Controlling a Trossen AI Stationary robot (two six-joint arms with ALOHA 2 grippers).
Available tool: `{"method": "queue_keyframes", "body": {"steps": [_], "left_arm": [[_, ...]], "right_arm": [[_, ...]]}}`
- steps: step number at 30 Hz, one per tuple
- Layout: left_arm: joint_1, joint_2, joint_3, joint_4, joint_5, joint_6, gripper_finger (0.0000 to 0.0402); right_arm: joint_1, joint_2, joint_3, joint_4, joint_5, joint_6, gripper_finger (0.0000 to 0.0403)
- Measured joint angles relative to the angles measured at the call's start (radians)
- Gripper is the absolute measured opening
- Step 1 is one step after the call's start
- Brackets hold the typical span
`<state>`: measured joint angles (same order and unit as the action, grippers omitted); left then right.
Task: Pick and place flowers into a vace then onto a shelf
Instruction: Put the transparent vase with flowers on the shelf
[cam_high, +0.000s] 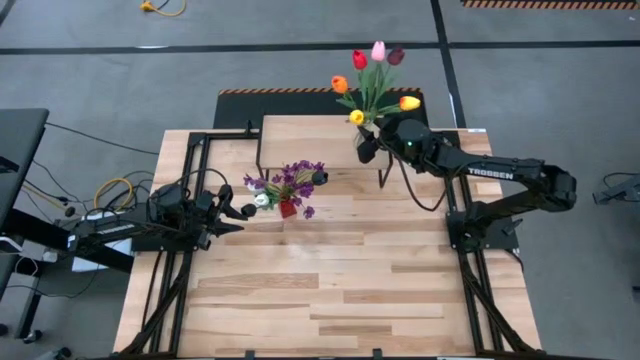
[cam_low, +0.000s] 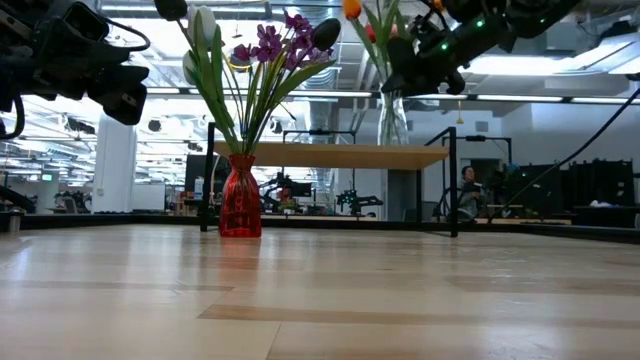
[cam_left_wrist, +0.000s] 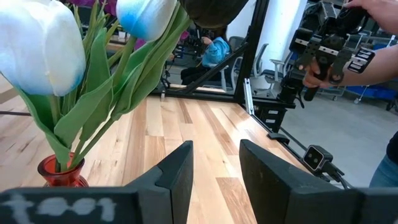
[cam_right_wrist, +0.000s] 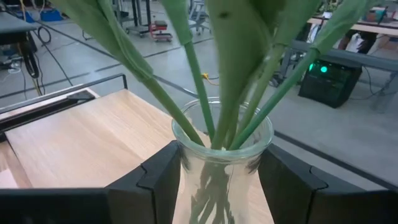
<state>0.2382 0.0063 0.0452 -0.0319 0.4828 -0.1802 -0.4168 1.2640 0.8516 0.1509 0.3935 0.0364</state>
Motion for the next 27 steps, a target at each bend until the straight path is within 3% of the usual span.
{"method": "queue_keyframes", "body": {"steps": [4, 14, 27], "left_arm": [[0.000, 0.000, 0.000, 0.000, 0.000, 0.000, 0.0119], [0.000, 0.000, 0.000, 0.000, 0.000, 0.000, 0.0119], [0.000, 0.000, 0.000, 0.000, 0.000, 0.000, 0.0119]], "right_arm": [[-0.005, -0.001, 0.000, -0.006, 0.000, -0.002, 0.0188], [-0.003, 0.001, -0.003, -0.046, -0.011, -0.038, 0.0249], [0.035, -0.044, -0.003, -0.062, -0.028, -0.127, 0.0255]]}}
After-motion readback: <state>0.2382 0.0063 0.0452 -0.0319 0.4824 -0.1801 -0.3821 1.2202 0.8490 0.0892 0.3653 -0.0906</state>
